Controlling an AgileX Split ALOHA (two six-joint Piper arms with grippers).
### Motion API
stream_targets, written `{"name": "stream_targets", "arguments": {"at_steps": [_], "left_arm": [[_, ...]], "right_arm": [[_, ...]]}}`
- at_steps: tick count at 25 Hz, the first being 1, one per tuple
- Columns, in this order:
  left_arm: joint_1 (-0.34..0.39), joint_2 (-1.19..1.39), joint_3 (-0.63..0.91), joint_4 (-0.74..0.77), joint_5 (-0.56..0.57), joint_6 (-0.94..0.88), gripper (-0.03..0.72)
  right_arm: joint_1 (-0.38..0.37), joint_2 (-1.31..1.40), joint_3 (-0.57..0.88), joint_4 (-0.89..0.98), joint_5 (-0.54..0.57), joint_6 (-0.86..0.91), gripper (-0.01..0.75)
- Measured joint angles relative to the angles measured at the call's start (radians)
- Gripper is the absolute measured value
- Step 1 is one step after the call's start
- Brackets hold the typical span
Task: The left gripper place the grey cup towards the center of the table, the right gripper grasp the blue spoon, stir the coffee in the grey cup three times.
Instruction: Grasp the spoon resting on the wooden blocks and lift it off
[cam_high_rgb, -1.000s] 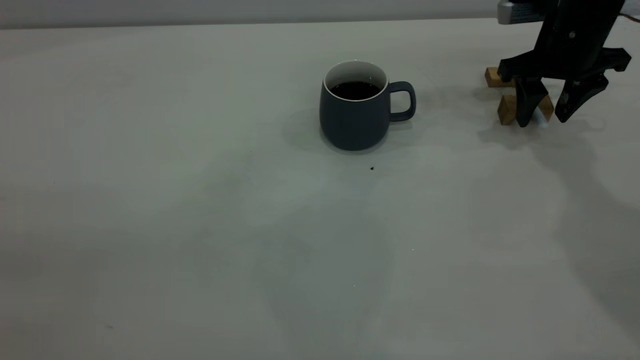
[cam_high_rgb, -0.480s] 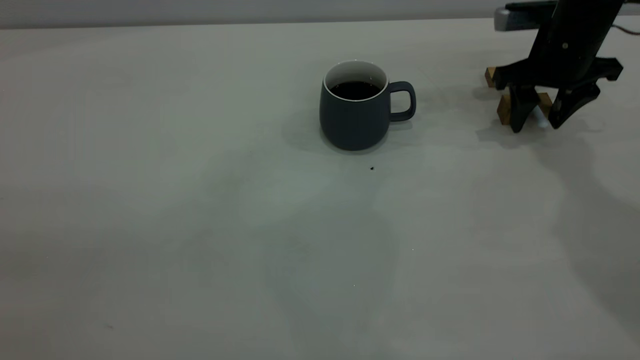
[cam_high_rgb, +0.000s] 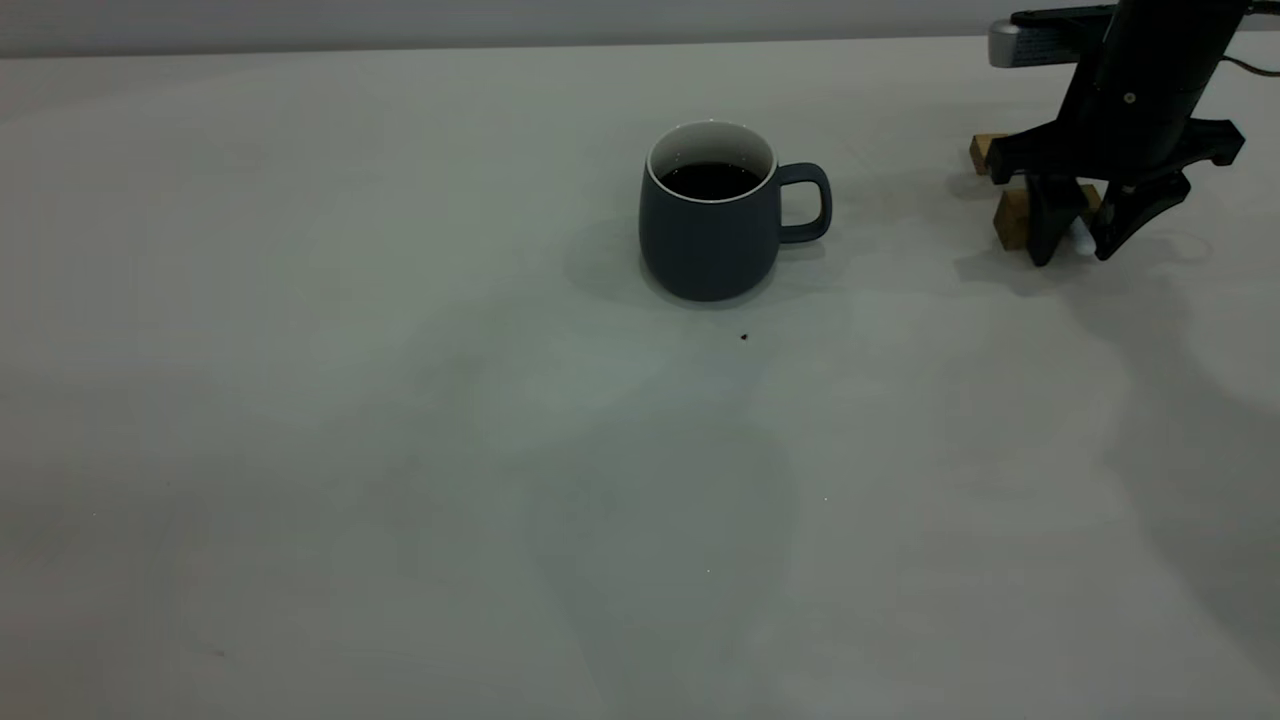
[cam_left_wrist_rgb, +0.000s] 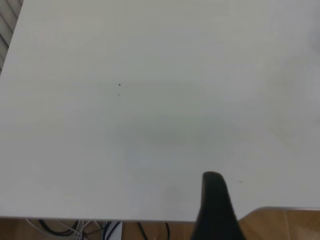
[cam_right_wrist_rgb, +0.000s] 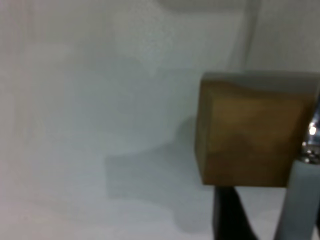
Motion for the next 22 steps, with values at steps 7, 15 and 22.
{"name": "stream_targets", "arguments": {"at_steps": [7, 15, 22], "left_arm": [[0.0, 0.0, 0.0, 0.0, 0.0, 0.0, 0.585], [0.0, 0.0, 0.0, 0.0, 0.0, 0.0, 0.585], [0.0, 0.0, 0.0, 0.0, 0.0, 0.0, 0.585]], "right_arm": [[0.0, 0.0, 0.0, -0.112, 0.039, 0.06, 0.11], [0.0, -0.09, 0.0, -0.092, 0.062, 0.077, 0.111], [0.025, -0.203, 0.0, 0.372, 0.189, -0.071, 0.111]]}}
